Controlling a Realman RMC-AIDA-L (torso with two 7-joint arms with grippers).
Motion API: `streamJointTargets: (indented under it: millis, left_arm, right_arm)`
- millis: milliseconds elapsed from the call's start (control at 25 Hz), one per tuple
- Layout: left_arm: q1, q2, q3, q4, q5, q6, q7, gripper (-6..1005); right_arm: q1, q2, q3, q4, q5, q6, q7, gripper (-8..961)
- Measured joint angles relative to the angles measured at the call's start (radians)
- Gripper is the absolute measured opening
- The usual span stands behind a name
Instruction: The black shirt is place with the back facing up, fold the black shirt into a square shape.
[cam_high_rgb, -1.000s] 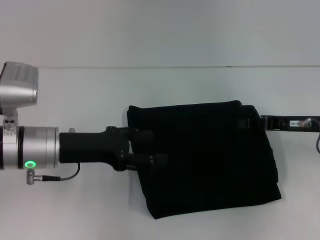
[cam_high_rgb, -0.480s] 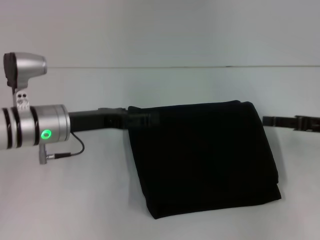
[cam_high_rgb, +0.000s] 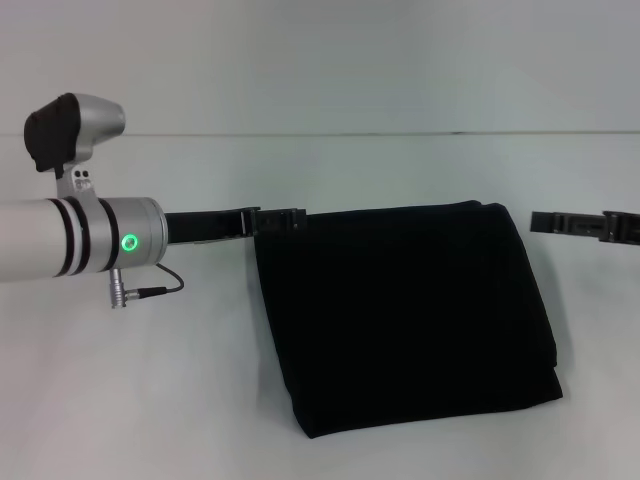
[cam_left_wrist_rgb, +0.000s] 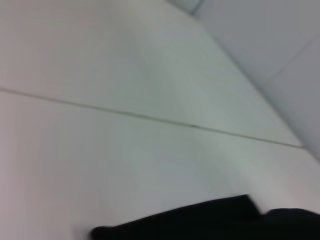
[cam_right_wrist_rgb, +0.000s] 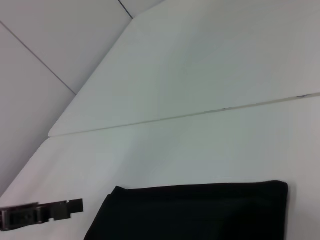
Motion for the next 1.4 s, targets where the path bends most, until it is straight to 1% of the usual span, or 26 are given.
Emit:
streamJointTargets:
  millis: [120, 360, 640, 960, 1400]
  left_arm:
    - [-0.012, -0.002, 0.02, -0.024, 0.004, -0.063, -0.038, 932]
    - [-0.031, -0.003, 0.024, -0.07, 0.006, -0.162, -0.081, 931]
    - [-0.034, -0.003, 0.025, -0.085, 0.007, -0.195, -0.083, 930]
    - [-0.06, -0.007, 0.039, -0.13, 0.007, -0.231, -0.084, 930]
    - [-0.085, -0.01, 0.053, -0.149, 0.007, -0.235, -0.084, 928]
  right_arm:
    - [0.014, 0.007, -0.009, 0.001, -0.003, 0.013, -0.001, 940]
    - [0.02, 0.011, -0.015, 0.002, -0.004, 0.015, -0.004, 940]
    - [0.021, 0.011, -0.022, 0.002, -0.004, 0.017, -0.007, 940]
    - [0.024, 0.013, -0.026, 0.002, -0.004, 0.021, -0.007, 941]
    - [0.026, 0.013, -0.027, 0.002, -0.004, 0.028, -0.009, 941]
